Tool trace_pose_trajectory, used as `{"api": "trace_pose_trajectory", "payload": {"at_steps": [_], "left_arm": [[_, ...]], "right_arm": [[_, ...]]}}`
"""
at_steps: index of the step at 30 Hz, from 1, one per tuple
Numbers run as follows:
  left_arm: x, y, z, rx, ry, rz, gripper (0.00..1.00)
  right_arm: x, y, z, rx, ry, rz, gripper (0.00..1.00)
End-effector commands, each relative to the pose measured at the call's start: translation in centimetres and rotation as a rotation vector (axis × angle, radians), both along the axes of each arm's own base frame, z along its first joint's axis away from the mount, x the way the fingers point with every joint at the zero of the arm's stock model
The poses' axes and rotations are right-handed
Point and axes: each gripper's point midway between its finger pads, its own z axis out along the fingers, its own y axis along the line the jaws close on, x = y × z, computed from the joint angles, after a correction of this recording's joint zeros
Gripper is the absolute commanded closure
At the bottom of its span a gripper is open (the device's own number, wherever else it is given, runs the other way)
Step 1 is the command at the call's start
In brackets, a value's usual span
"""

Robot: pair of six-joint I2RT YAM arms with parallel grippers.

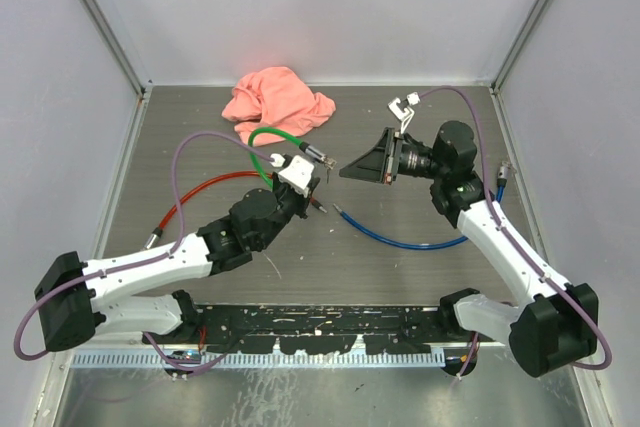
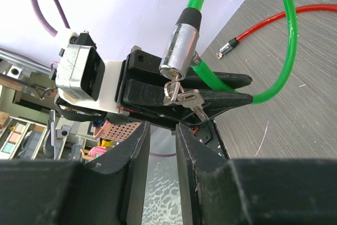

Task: Lock with the key
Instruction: Lock the lock.

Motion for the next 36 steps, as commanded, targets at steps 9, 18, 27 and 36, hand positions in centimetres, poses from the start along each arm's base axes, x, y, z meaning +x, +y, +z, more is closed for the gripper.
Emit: {"api": "trace_pose_trajectory", "payload": {"at_steps": [9,18,27,36], "left_arm": [[0.4,-0.6,5.8,-0.150,-0.102,0.022,1.00],[0.4,-0.5,5.8,-0.145,-0.103,0.027,1.00],[0.2,-0.7,5.8,-0.144,-0.102,0.018,1.00],[0.2,-1.0,5.5,-0.127,-0.099,0.024,1.00]], "right_arm": [[0.8,0.7,1.8,0.023,-0.039,-0.001,0.70],[0.5,0.8,2.5,0.031,-0.042,0.015,0.70],[1.0,1.0,2.6,0.033,-0.017,0.008,0.69],[1.2,1.2,2.4,0.020,-0.019,0.007,0.71]]}}
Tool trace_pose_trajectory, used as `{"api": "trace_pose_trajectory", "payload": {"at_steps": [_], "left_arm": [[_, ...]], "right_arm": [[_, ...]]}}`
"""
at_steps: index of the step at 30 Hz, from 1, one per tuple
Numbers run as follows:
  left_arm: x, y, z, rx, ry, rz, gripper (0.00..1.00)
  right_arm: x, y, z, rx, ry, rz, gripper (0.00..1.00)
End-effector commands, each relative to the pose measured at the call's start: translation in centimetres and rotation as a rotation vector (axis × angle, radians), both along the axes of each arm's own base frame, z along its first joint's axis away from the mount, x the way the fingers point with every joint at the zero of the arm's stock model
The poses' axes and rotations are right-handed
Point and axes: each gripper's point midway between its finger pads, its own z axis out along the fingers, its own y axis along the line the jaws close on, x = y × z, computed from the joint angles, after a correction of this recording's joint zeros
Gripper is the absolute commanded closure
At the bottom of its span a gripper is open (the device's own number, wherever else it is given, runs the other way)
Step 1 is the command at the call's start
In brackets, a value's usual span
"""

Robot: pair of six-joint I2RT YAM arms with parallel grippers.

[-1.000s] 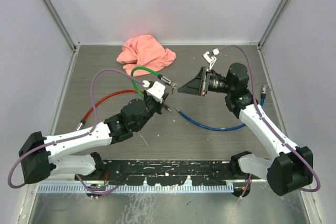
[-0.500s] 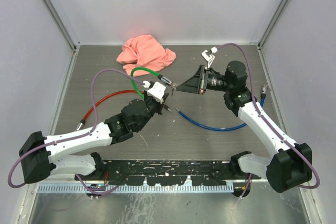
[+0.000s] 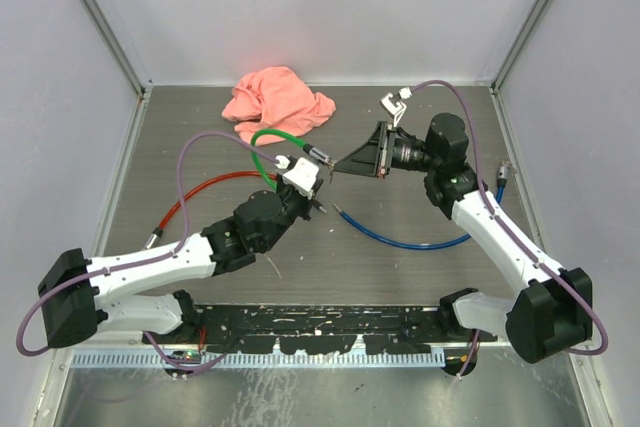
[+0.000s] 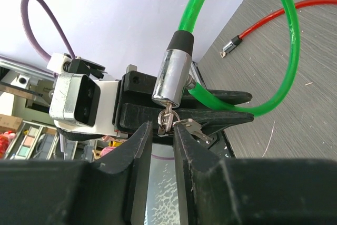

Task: Lock with the key
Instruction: Lock the lock.

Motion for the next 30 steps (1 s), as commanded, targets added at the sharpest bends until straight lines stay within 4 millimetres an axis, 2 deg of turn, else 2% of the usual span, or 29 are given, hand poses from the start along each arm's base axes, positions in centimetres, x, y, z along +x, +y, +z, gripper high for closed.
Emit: {"api": "trace_pose_trajectory", "payload": {"at_steps": [1,8,11,15,20,24,30], "left_arm": [[0.5,-0.4,5.5,-0.128,-0.097,0.023,1.00],[0.4,-0.5,5.3,-0.116,-0.093,0.020,1.00],[0.2,-0.5,5.0,-0.116,-0.079,0.011,1.00],[-0.3,-0.8,4.7,-0.118,-0.049,-0.021,1.00],[-1.4,-1.6,4.2,-0.103,0.015,-0.093,1.00],[-2.3,-1.6,3.9,-0.102,0.057,-0.138,1.00],[-3.0,-1.5,3.5,-0.116,0.140,-0.216,1.00]], "right_arm": [[0.1,0.1,2.4,0.010,-0.101,-0.007,0.72],[0.9,-0.1,1.7,-0.092,-0.184,-0.036,0.93],[1.2,-0.2,1.6,-0.167,-0.261,-0.042,0.99],[1.6,0.1,1.2,-0.319,-0.438,-0.047,0.99],[1.3,0.7,0.5,-0.550,-0.750,-0.038,0.99],[1.8,0.0,0.1,-0.707,-0.963,-0.020,0.99],[2.4,-1.5,-0.2,-0.872,-1.179,0.036,0.99]]}}
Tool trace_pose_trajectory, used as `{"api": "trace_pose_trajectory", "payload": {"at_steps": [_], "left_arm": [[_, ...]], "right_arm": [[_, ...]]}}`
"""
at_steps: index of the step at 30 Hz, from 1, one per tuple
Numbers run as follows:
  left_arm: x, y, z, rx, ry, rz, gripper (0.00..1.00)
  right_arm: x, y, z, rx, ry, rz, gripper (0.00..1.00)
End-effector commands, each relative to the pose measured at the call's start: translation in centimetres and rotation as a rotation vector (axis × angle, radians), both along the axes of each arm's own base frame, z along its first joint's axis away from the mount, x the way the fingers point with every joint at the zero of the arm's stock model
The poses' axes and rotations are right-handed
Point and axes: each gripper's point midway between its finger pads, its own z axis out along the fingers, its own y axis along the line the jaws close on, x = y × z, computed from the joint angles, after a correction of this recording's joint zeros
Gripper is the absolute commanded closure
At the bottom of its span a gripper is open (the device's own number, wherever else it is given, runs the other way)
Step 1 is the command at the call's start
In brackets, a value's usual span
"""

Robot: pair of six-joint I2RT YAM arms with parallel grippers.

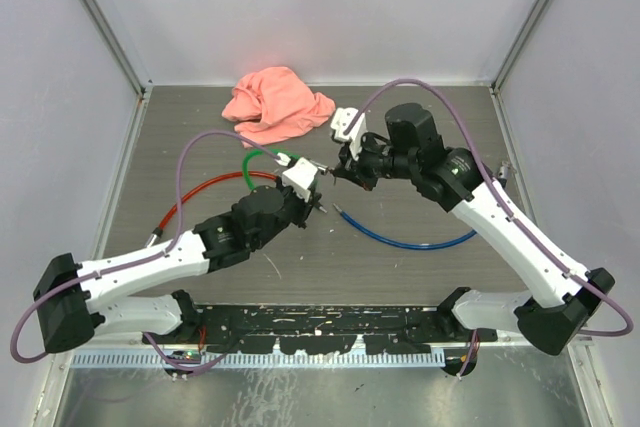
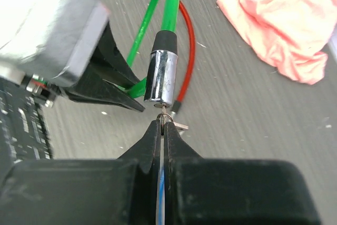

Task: Lock with the key
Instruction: Lock the lock.

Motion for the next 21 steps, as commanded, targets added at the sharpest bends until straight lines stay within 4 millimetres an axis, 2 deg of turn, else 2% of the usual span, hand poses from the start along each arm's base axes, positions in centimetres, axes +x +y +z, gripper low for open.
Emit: {"api": "trace_pose_trajectory", "payload": {"at_steps": [1,9,19,21], "left_arm": [[-1.5,-1.8,6.1,-0.177,0.002,-0.144,1.00],[-1.8,-2.9,4.6,-0.249,0.251,-0.272,1.00],[-0.6,-2.5,2.7,-0.318,0.536,-0.320,1.00],[-0.1,-2.8,1.2,-0.296,0.602,-0.313,1.00]], "right_arm": [[1.4,-1.8,1.5,-0.172,-0.282,0.031,0.99],[0.8,-2.2,0.9,-0.316,-0.447,0.078,0.99],[0.8,-3.6,-0.6,-0.454,-0.540,0.087,0.99],[0.7,-3.6,-0.7,-0.453,-0.541,0.090,0.99]]}}
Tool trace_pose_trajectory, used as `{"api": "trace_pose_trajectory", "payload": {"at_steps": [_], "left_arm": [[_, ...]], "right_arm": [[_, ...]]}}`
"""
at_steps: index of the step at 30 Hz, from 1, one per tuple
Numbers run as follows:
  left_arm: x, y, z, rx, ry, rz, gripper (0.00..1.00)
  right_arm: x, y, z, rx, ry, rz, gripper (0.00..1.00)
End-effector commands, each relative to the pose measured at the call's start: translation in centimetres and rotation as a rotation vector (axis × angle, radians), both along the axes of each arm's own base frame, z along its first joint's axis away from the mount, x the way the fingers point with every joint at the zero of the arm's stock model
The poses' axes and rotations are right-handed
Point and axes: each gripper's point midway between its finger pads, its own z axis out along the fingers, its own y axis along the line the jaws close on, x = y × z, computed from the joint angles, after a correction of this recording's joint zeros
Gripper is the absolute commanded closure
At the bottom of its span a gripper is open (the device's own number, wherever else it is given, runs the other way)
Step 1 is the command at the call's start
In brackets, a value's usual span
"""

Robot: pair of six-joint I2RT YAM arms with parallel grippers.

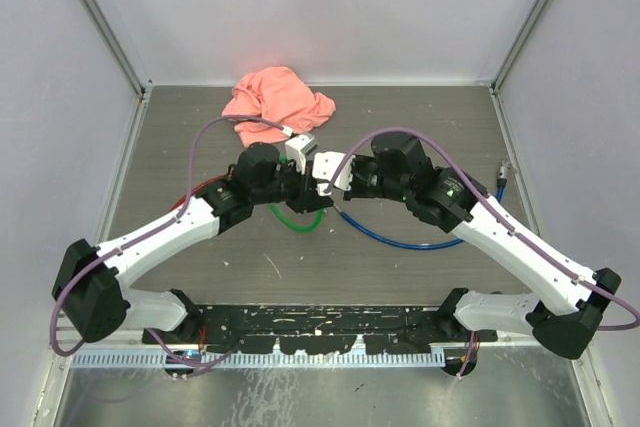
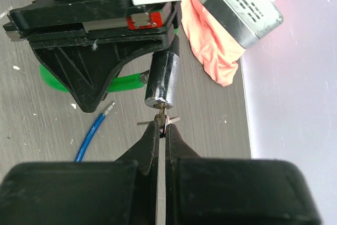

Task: Lock with the key
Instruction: Lock the lock.

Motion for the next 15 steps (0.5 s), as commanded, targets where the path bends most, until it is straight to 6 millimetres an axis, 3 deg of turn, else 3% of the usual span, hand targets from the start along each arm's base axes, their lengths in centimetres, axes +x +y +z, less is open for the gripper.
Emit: {"api": "trace_pose_trajectory", "payload": {"at_steps": [1,11,15], "left_arm": [[0.7,-0.6,2.5,-0.077,0.104,-0.017,1.00],[3.3,3.1,-0.3,0.048,0.055,0.141,1.00],[4.0,4.4,-1.1,0.079,0.073,0.184,1.00]], "right_arm": [[0.2,-2.2,0.2,-0.096,-0.092,-0.022,0.99],[-0.6,-2.9,1.6,0.062,0.023,-0.057,0.99],[-1.6,-2.7,1.6,0.175,0.164,-0.027,0.99]]}}
